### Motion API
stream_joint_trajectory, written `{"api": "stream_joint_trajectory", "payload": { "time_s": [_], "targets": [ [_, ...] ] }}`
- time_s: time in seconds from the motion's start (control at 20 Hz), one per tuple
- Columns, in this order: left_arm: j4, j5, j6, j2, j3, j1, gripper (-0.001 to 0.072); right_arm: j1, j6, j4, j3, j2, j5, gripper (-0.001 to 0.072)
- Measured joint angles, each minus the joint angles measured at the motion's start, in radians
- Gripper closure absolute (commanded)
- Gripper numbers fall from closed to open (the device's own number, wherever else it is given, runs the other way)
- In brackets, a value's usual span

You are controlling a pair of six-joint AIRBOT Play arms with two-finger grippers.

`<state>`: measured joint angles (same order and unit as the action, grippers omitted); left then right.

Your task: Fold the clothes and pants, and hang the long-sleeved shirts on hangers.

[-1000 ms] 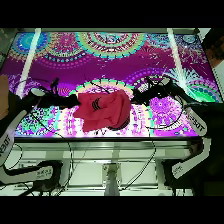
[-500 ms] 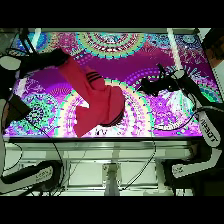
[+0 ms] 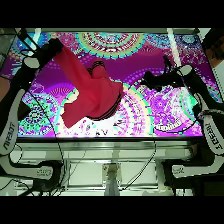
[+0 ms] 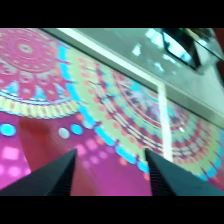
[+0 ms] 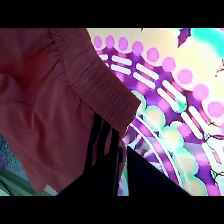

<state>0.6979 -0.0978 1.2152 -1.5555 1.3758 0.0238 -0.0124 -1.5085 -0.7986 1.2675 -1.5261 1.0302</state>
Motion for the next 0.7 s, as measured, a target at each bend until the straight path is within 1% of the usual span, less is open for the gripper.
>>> {"api": "stream_joint_trajectory", "payload": {
  "time_s": [0.05, 0.15, 0.2, 0.25, 0.3, 0.35, 0.4, 0.45, 0.5, 0.55, 0.6, 0.7],
  "targets": [
    [0.000, 0.020, 0.000, -0.018, 0.001, -0.008, 0.0199, 0.000, 0.000, 0.000, 0.000, 0.002, 0.007, 0.0395],
    [0.001, 0.025, 0.000, -0.030, 0.002, -0.022, 0.0205, 0.000, -0.001, -0.003, 0.002, 0.004, 0.015, 0.0394],
    [0.001, 0.014, 0.000, -0.027, 0.002, -0.029, 0.0267, 0.000, -0.001, -0.003, 0.002, 0.005, 0.016, 0.0394],
    [0.001, -0.015, 0.000, -0.015, 0.002, -0.037, 0.0400, 0.000, -0.001, -0.003, 0.002, 0.005, 0.018, 0.0393],
    [0.004, -0.056, 0.000, 0.003, 0.002, -0.045, 0.0557, 0.000, -0.001, -0.003, 0.002, 0.004, 0.023, 0.0391],
    [0.005, -0.110, 0.000, 0.022, 0.002, -0.054, 0.0628, 0.000, -0.001, -0.003, 0.002, 0.002, 0.029, 0.0387],
    [0.008, -0.186, -0.001, 0.043, 0.002, -0.064, 0.0628, 0.000, 0.000, -0.002, 0.002, -0.003, 0.044, 0.0364],
    [0.009, -0.261, -0.011, 0.064, 0.002, -0.074, 0.0626, -0.001, 0.007, 0.003, 0.002, -0.011, 0.068, 0.0318],
    [0.011, -0.346, -0.028, 0.084, 0.003, -0.085, 0.0603, -0.003, 0.016, 0.014, 0.002, -0.024, 0.091, 0.0275],
    [0.012, -0.431, -0.047, 0.099, 0.003, -0.093, 0.0563, -0.006, 0.025, 0.031, 0.002, -0.043, 0.123, 0.0266],
    [0.014, -0.526, -0.067, 0.114, 0.003, -0.099, 0.0539, -0.011, 0.034, 0.048, 0.002, -0.066, 0.154, 0.0266],
    [0.011, -0.690, -0.092, 0.134, 0.003, -0.106, 0.0528, -0.029, 0.045, 0.087, 0.002, -0.115, 0.188, 0.0266]
  ]
}}
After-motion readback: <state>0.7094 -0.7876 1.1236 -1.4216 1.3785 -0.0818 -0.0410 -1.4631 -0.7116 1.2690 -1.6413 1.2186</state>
